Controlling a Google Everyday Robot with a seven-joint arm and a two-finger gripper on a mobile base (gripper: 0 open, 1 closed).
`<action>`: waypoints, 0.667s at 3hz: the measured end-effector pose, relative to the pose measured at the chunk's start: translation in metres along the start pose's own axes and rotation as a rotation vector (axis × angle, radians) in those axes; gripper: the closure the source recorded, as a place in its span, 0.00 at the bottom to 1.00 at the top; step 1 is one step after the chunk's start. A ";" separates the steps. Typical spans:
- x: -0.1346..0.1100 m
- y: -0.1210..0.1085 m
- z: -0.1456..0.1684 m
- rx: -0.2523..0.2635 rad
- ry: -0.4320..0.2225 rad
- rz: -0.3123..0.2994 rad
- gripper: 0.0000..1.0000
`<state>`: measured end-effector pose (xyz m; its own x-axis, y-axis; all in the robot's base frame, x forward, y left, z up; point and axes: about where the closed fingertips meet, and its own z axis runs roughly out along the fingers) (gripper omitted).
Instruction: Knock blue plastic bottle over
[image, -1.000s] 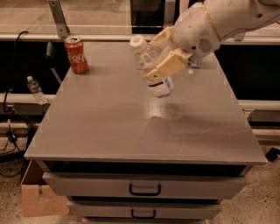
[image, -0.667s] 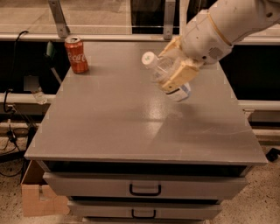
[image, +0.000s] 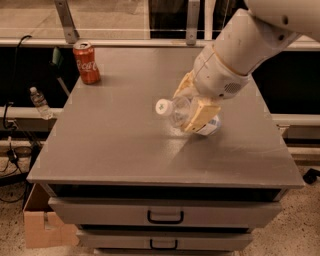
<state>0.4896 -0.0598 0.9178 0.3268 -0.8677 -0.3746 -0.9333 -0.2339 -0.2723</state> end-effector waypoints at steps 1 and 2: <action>-0.017 0.015 0.023 -0.062 0.025 -0.054 0.61; -0.036 0.023 0.042 -0.110 0.026 -0.089 0.36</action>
Offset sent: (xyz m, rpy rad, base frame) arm -0.0378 0.0702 -0.0449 -0.0961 0.0850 0.1671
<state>0.4628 -0.0151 0.8875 0.4067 -0.8519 -0.3300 -0.9118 -0.3563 -0.2039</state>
